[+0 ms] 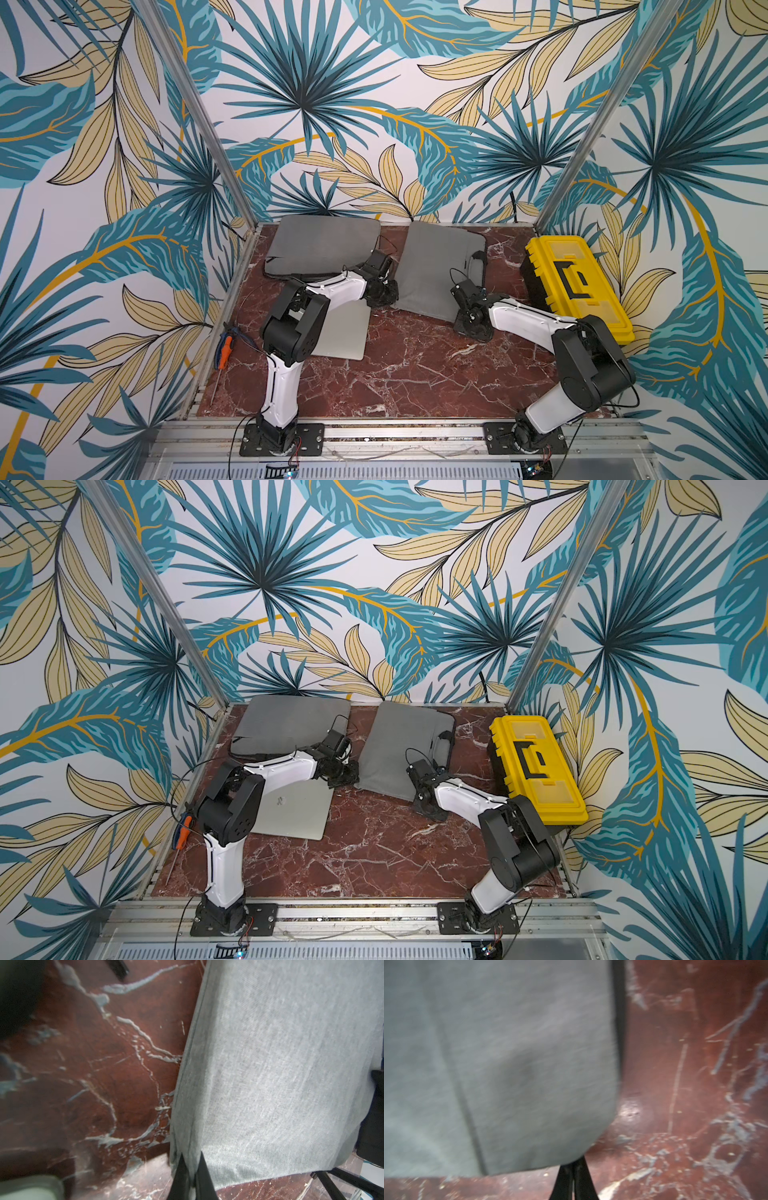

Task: Open the zippered laptop bag and take out the laptop
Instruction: Unzip the zipper on the zippered laptop bag.

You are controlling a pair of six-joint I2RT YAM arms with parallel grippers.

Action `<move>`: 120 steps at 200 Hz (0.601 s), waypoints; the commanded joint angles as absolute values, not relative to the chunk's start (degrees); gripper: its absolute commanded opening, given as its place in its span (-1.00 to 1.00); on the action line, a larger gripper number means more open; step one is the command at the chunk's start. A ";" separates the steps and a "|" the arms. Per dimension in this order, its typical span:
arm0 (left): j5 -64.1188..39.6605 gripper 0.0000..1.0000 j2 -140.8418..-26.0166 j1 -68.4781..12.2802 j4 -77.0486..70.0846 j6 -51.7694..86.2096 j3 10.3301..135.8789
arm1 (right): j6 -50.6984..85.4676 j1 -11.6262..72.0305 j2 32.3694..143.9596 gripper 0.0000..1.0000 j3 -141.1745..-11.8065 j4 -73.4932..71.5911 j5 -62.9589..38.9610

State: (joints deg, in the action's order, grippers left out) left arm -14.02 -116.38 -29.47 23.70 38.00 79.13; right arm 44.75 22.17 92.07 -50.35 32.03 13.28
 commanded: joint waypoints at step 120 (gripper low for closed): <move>-8.35 -1.00 -123.30 -25.32 25.88 27.62 93.58 | 42.26 27.72 97.34 -1.00 -56.64 34.11 11.86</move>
State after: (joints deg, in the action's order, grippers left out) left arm -11.86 -121.54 -27.11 28.36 30.55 88.86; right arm 41.58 25.21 94.41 -54.50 33.10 12.21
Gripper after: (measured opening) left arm 0.059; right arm 0.047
